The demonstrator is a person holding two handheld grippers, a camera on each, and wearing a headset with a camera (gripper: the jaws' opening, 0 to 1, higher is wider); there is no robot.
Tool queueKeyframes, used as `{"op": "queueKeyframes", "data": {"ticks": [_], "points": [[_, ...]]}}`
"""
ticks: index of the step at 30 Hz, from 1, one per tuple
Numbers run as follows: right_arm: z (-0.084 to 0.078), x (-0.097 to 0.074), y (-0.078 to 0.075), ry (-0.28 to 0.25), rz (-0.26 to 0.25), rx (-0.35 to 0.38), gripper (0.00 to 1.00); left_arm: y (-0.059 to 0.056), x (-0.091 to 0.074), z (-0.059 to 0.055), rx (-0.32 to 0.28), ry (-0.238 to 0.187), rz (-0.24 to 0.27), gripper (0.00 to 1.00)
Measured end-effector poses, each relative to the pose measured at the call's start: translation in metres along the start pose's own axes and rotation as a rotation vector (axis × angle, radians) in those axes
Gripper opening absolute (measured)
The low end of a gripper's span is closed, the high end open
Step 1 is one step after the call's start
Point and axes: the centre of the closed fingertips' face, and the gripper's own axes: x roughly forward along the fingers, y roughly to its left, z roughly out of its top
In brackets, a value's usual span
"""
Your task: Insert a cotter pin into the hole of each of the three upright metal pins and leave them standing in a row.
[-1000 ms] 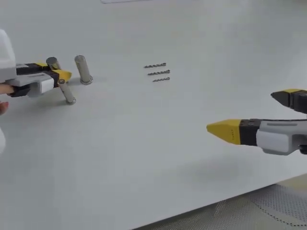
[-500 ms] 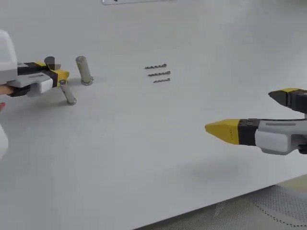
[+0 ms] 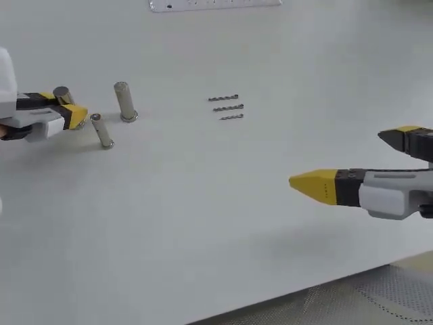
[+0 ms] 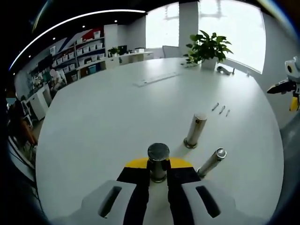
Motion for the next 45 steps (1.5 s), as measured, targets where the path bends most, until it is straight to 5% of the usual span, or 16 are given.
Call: {"op": "queueKeyframes", "data": {"ticks": [6, 9, 28, 33, 45], "points": [[0.002, 0.000, 0.002, -0.007, 0.007, -0.004, 0.98, 0.006, -0.013, 0.002, -0.022, -0.016, 0.013, 0.09], [0.002, 0.000, 0.003, -0.008, 0.011, -0.007, 0.97, 0.005, -0.024, 0.008, 0.034, -0.038, 0.027, 0.09], [0.008, -0.005, 0.014, -0.043, 0.040, -0.018, 0.97, -0.031, -0.092, 0.043, -0.024, -0.184, 0.014, 0.09], [0.011, -0.006, 0.016, -0.057, 0.045, -0.021, 0.97, -0.041, -0.097, 0.044, 0.004, -0.198, 0.008, 0.09], [0.017, -0.009, 0.018, -0.086, 0.059, -0.022, 0.98, -0.083, -0.087, 0.031, 0.028, -0.163, -0.075, 0.09]]}}
